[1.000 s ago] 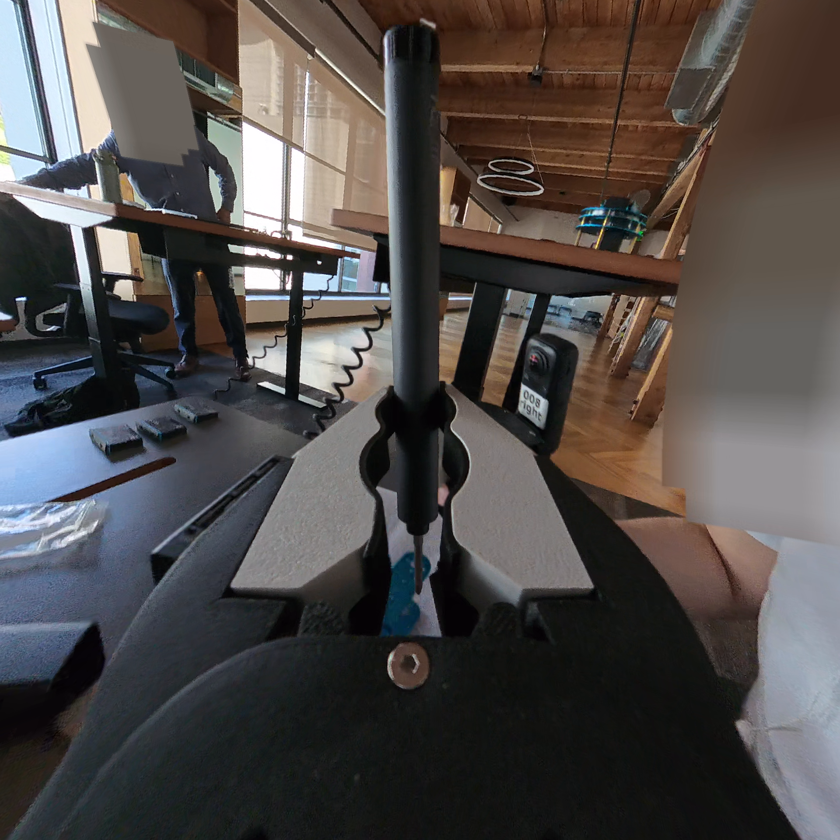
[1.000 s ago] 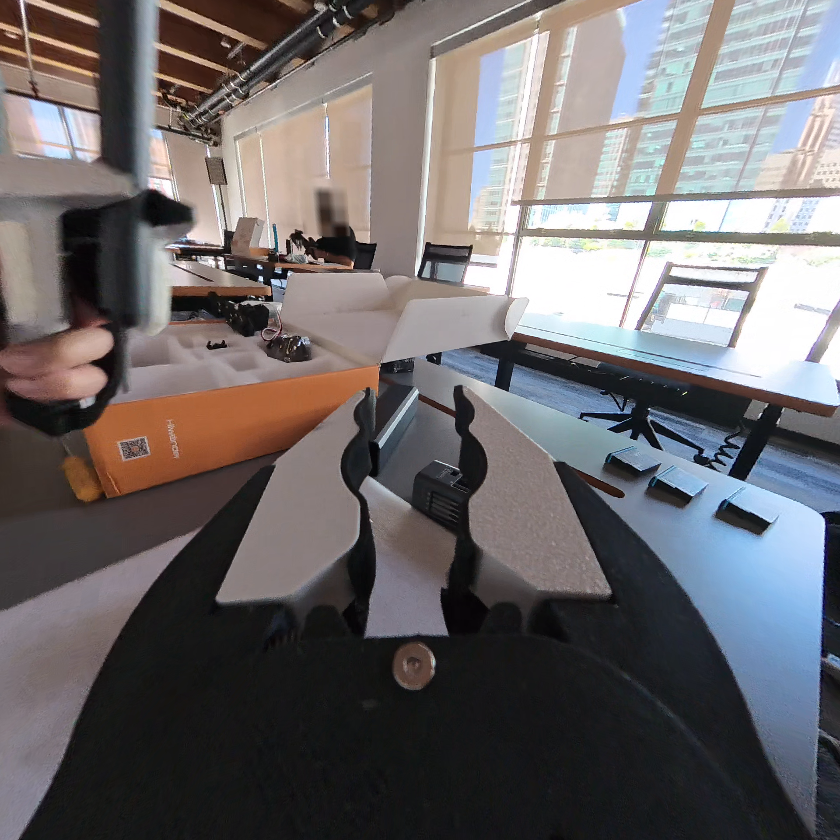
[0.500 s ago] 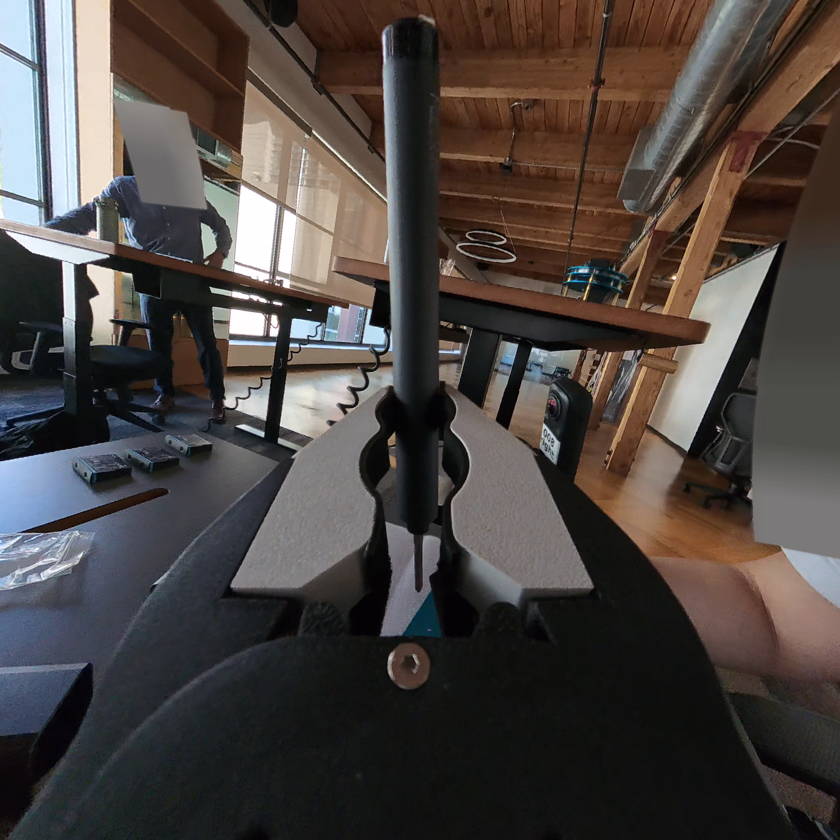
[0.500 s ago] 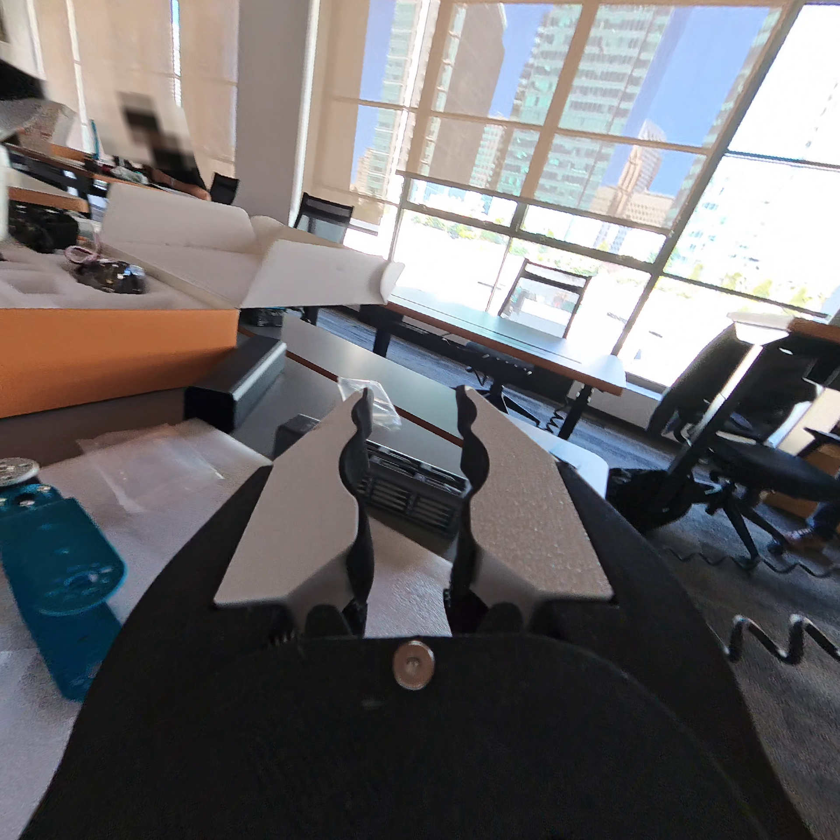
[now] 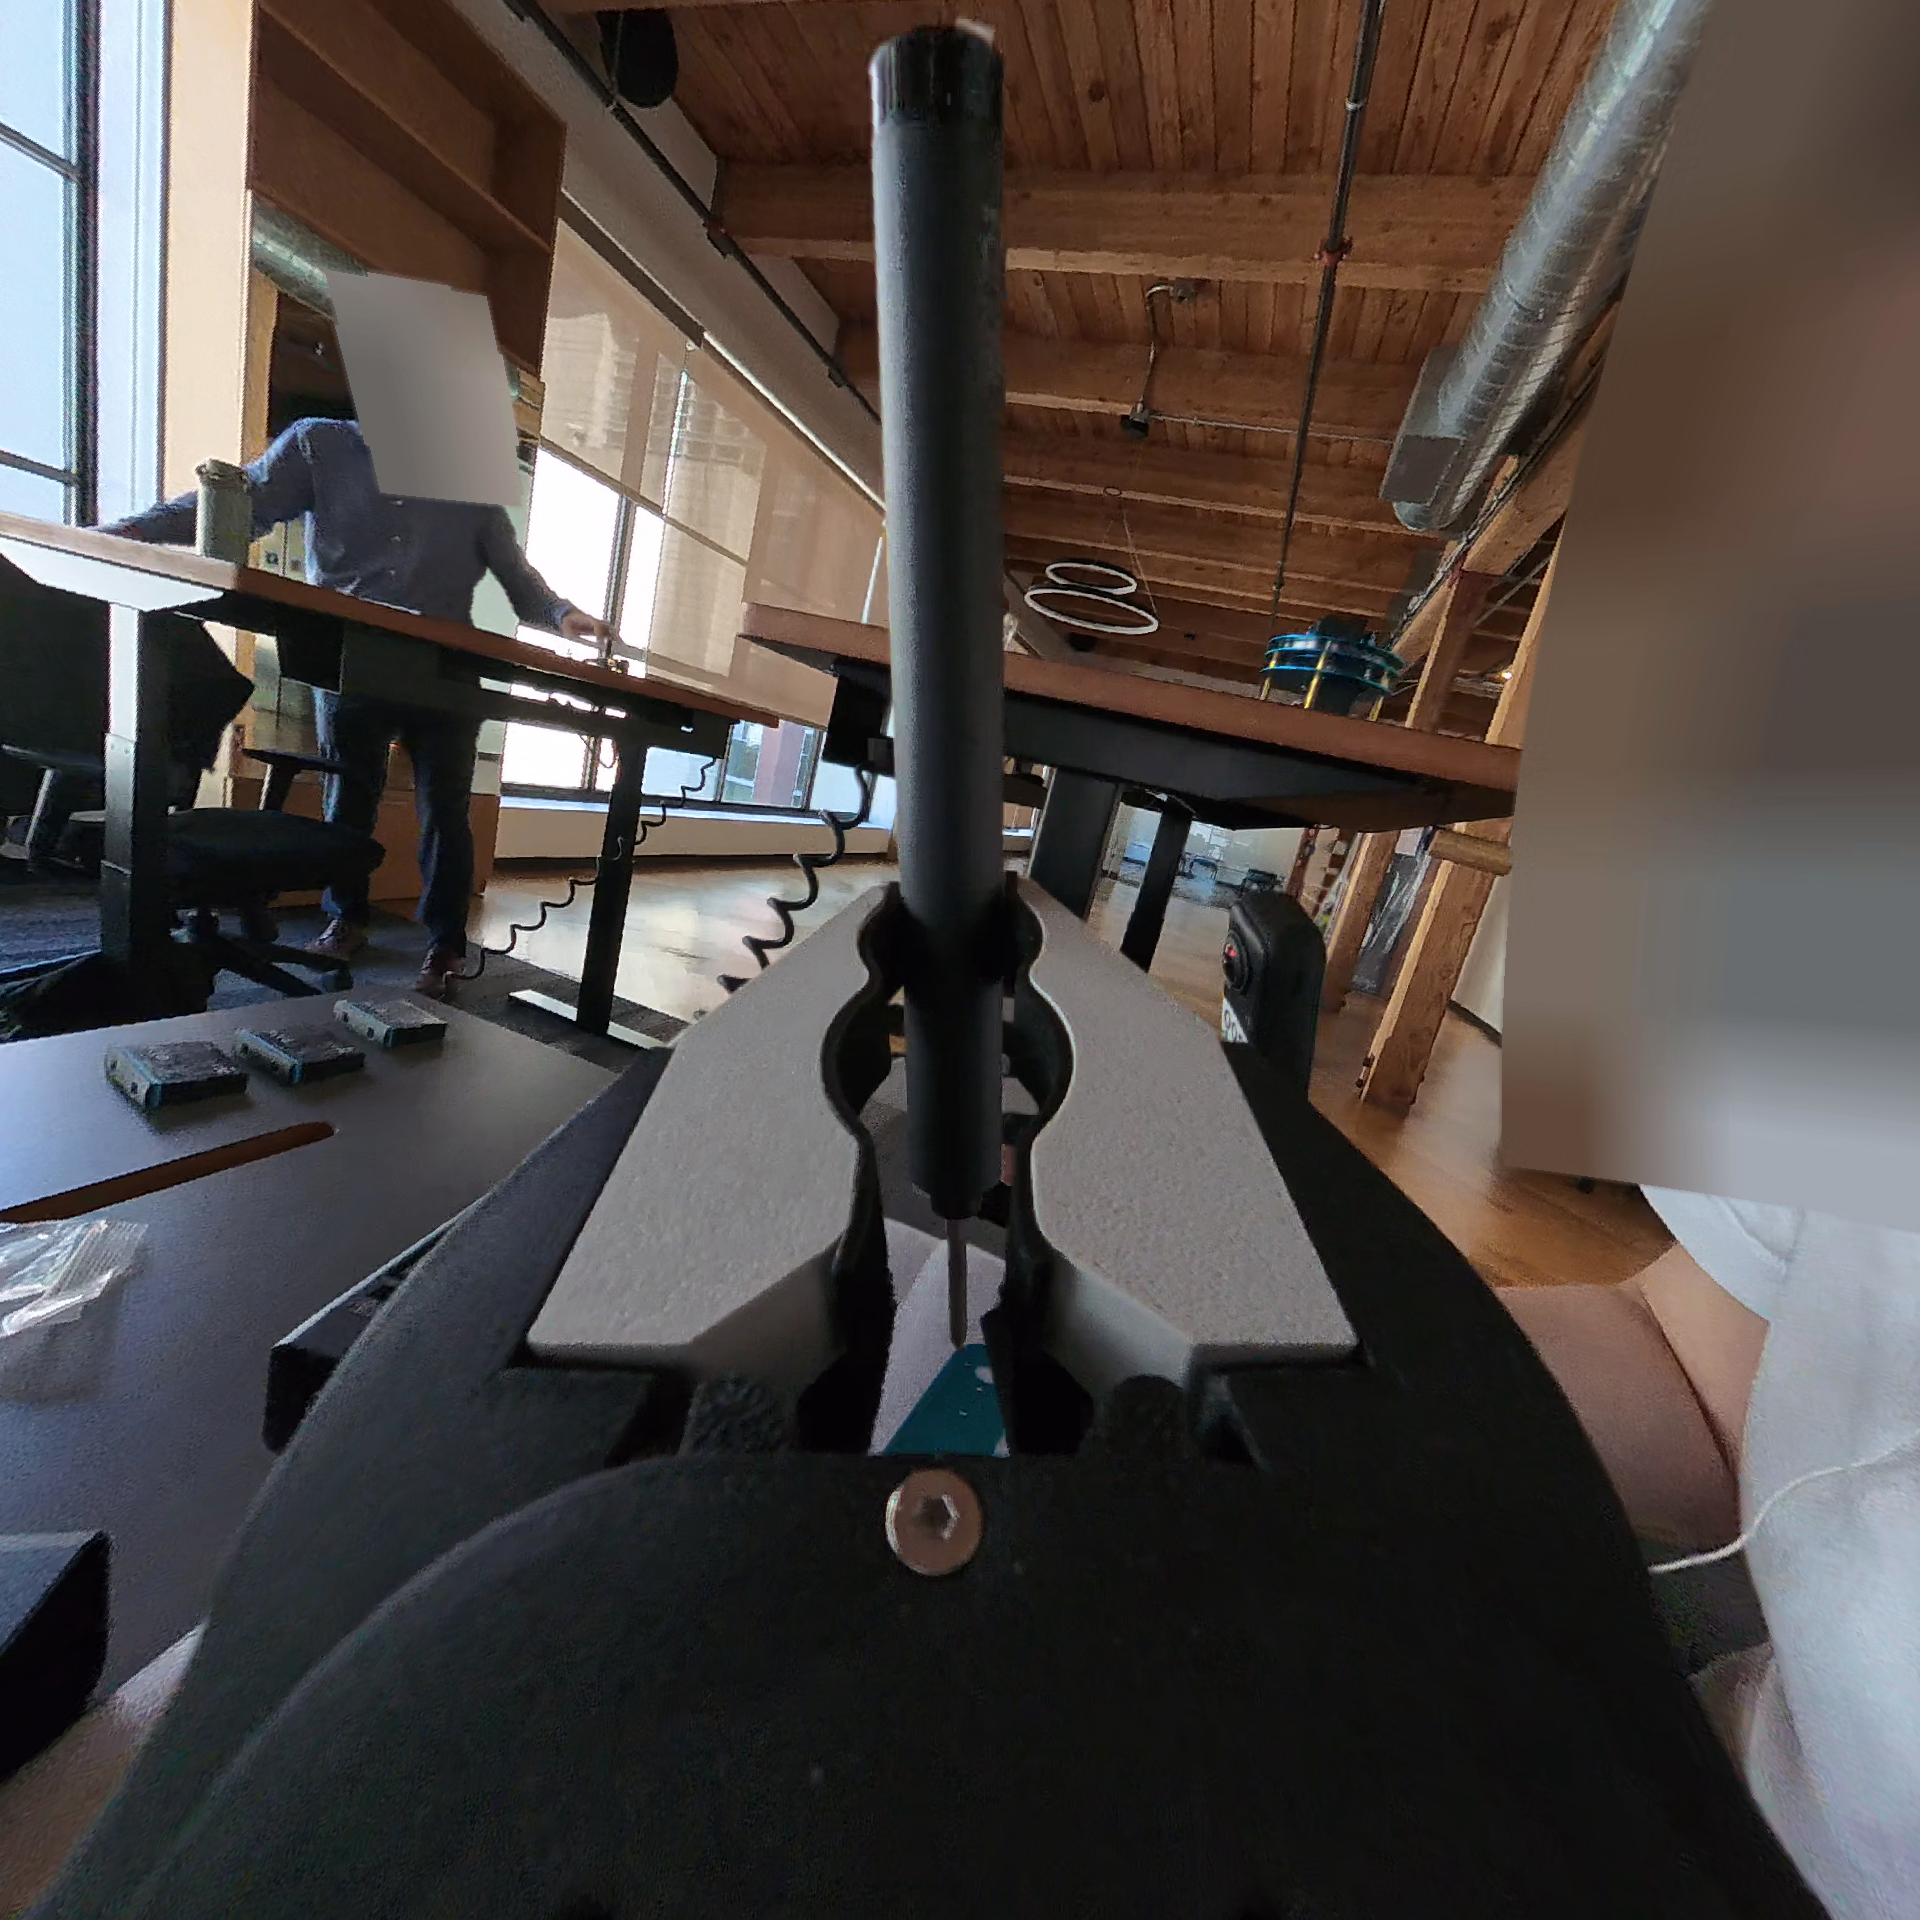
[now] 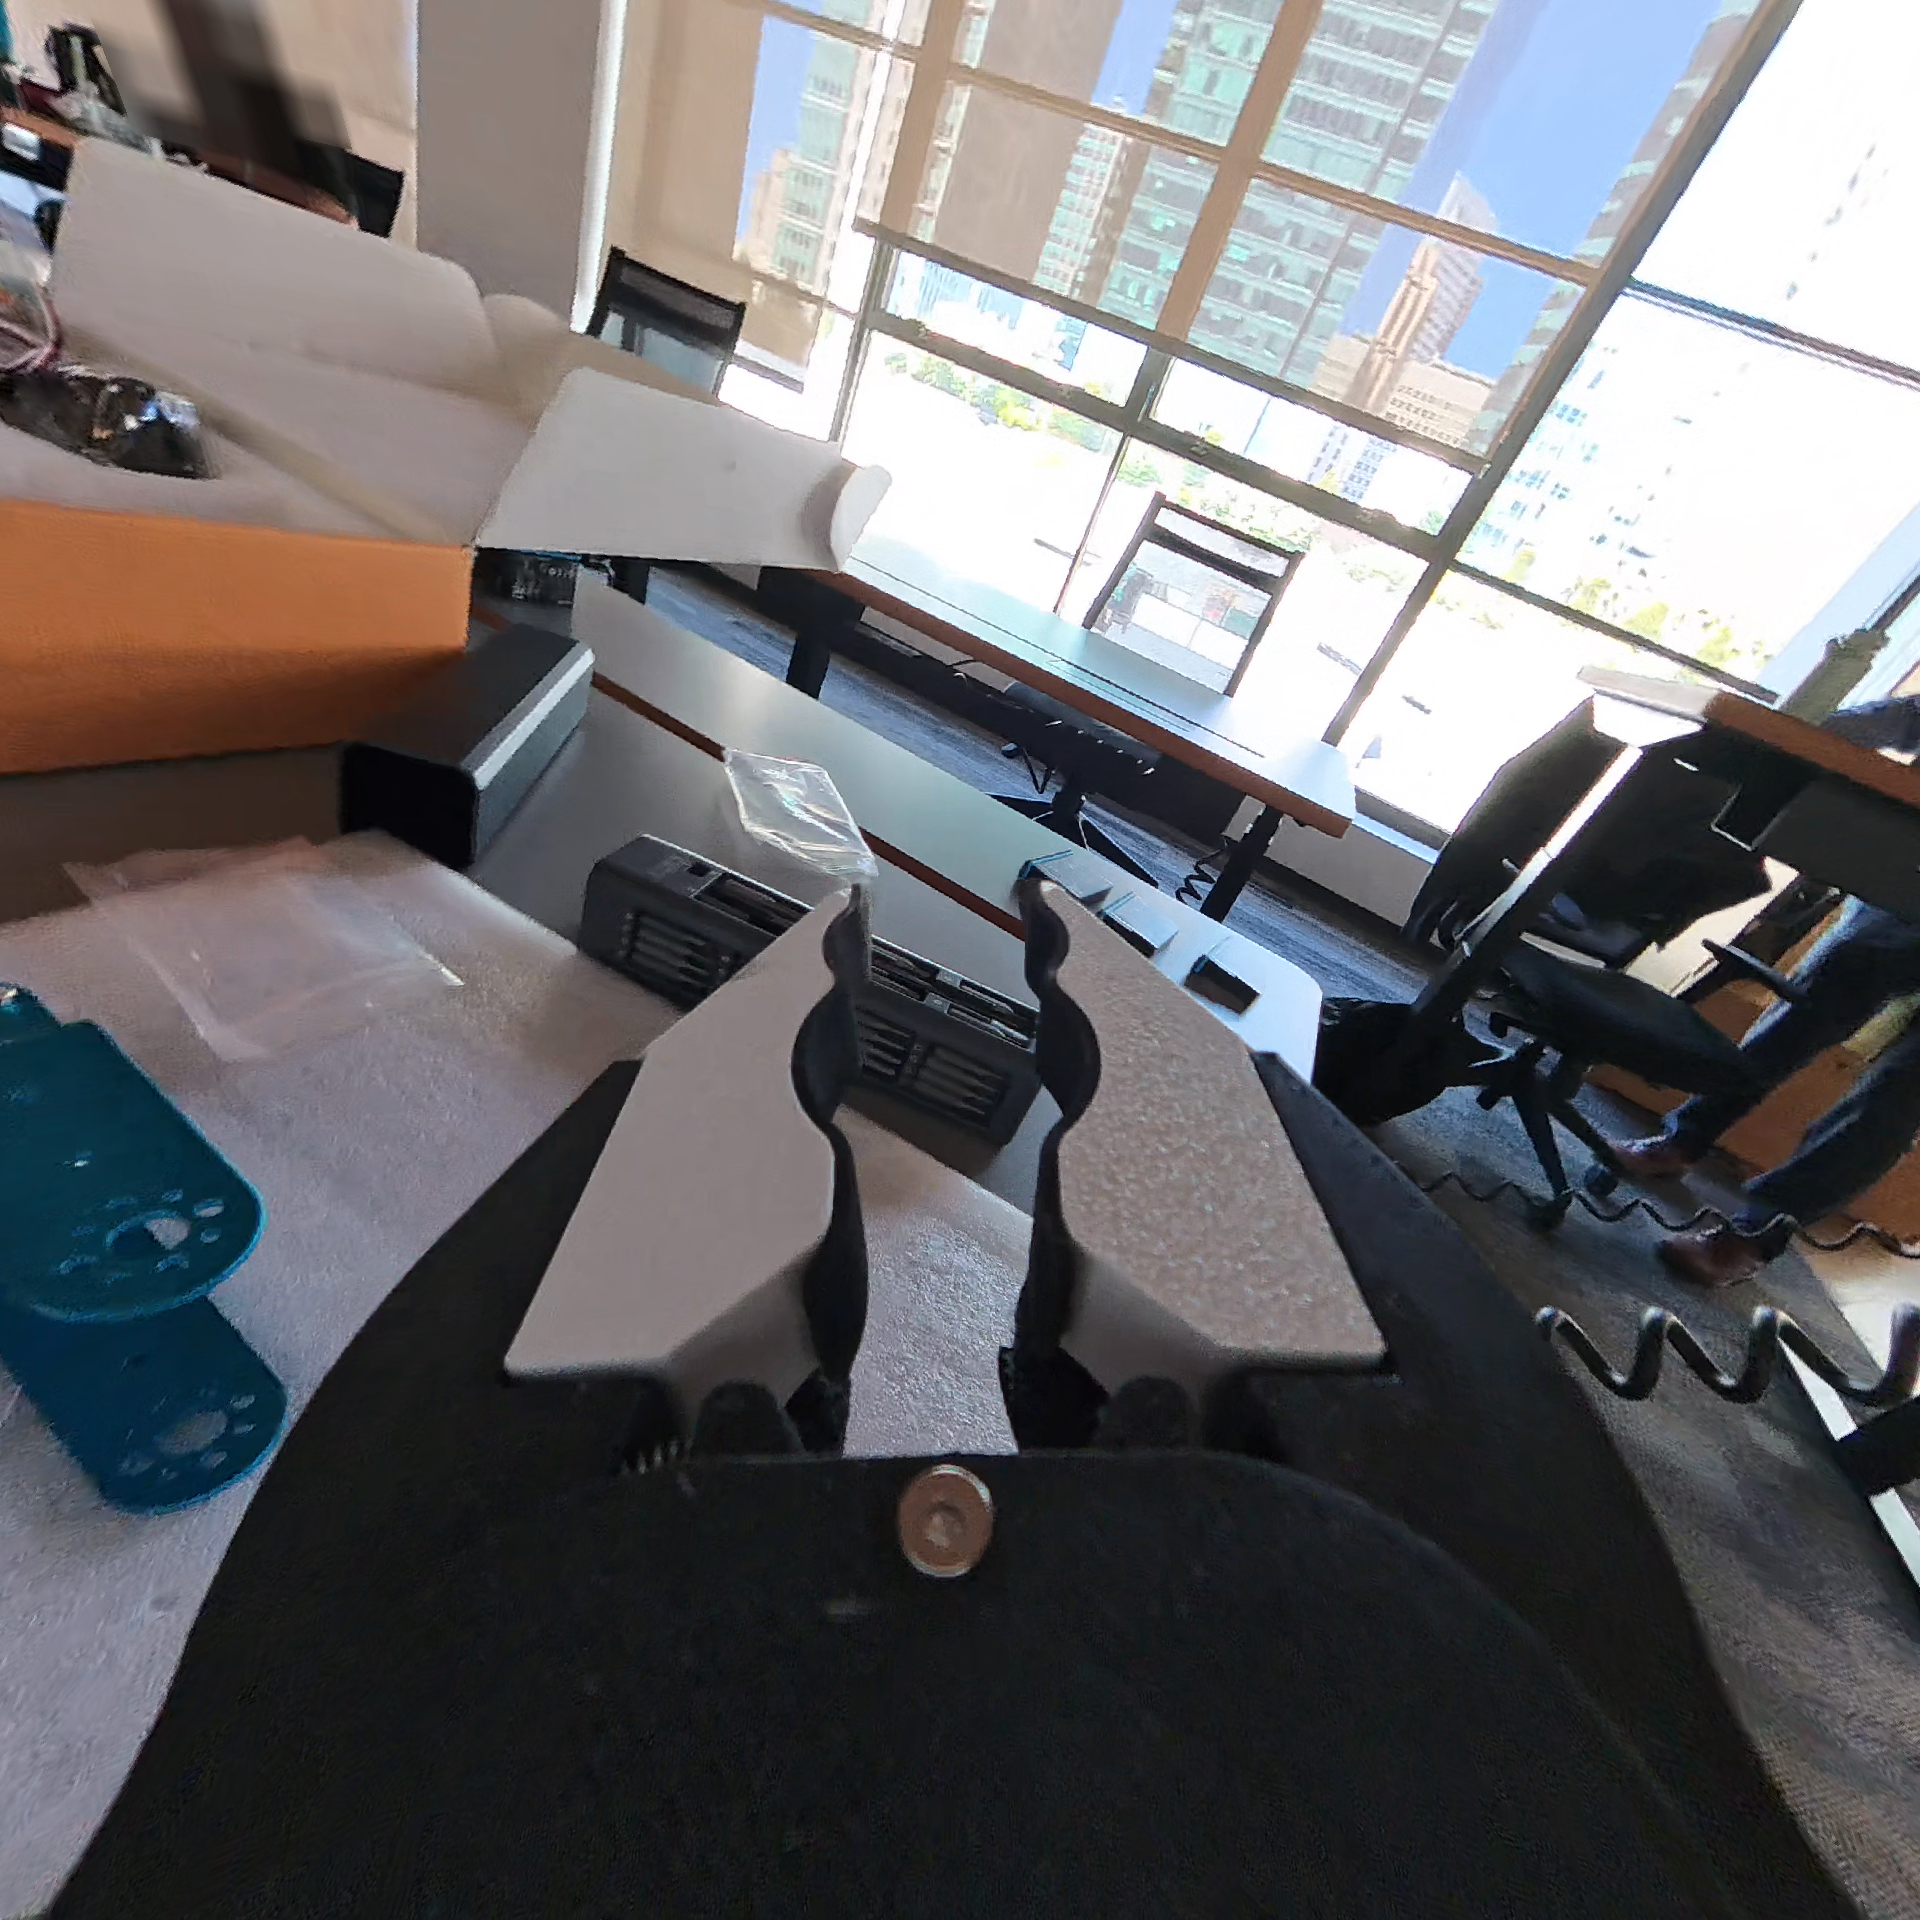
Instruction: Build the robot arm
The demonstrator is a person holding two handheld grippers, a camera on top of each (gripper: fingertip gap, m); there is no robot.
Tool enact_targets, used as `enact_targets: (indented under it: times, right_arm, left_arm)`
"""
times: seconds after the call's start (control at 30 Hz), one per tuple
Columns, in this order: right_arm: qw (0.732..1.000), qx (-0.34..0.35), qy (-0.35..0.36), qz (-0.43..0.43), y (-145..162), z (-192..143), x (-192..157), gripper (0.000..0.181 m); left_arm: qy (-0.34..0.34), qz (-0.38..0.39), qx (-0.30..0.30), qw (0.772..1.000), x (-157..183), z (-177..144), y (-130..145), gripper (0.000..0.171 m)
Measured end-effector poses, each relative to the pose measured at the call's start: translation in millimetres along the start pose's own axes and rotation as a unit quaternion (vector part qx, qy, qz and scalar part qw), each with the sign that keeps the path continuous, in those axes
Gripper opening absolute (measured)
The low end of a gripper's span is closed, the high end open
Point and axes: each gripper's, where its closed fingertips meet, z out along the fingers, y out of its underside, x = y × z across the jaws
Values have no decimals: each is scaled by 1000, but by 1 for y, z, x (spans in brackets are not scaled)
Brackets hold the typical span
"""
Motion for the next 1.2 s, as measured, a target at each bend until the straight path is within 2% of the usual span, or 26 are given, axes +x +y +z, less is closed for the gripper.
enact_targets:
  times: [0.23, 0.37, 0.4, 0.47, 0.53, 0.63, 0.67, 0.77, 0.87, 0.93, 1.0, 1.07, 1.2]
  right_arm:
    - [997, 1, -74, 4, -3, 7, -32, 29]
    - [971, 22, -225, 75, -33, -14, -66, 29]
    - [953, 41, -286, 88, -51, -33, -80, 28]
    - [894, 46, -434, 96, -76, -84, -119, 29]
    - [854, -15, -520, 3, -57, -121, -154, 30]
    - [808, -100, -522, -253, 0, -126, -171, 37]
    - [788, -119, -526, -297, 10, -123, -172, 38]
    - [747, -163, -556, -325, 19, -109, -175, 37]
    - [685, -224, -590, -363, 40, -105, -172, 41]
    - [652, -240, -603, -392, 45, -102, -174, 43]
    - [631, -243, -616, -405, 42, -98, -182, 53]
    - [605, -273, -617, -423, 50, -93, -183, 56]
    - [572, -292, -616, -456, 52, -86, -184, 49]
  left_arm:
    - [14, 48, 27, 998, 32, -7, -34, 16]
    - [17, 47, 43, 998, 37, -14, -43, 16]
    - [7, 53, 40, 998, 33, -16, -42, 16]
    - [-5, 51, 41, 998, 26, -20, -43, 16]
    - [6, 33, 49, 998, 25, -22, -46, 16]
    - [20, 19, 54, 998, 28, -22, -47, 16]
    - [19, 28, 48, 998, 29, -21, -46, 16]
    - [5, 60, 33, 998, 29, -21, -43, 16]
    - [11, 57, 32, 998, 30, -21, -43, 16]
    - [13, 58, 28, 998, 30, -21, -42, 16]
    - [12, 63, 23, 998, 30, -21, -42, 16]
    - [10, 69, 22, 997, 30, -22, -43, 16]
    - [10, 73, 28, 997, 32, -26, -48, 16]
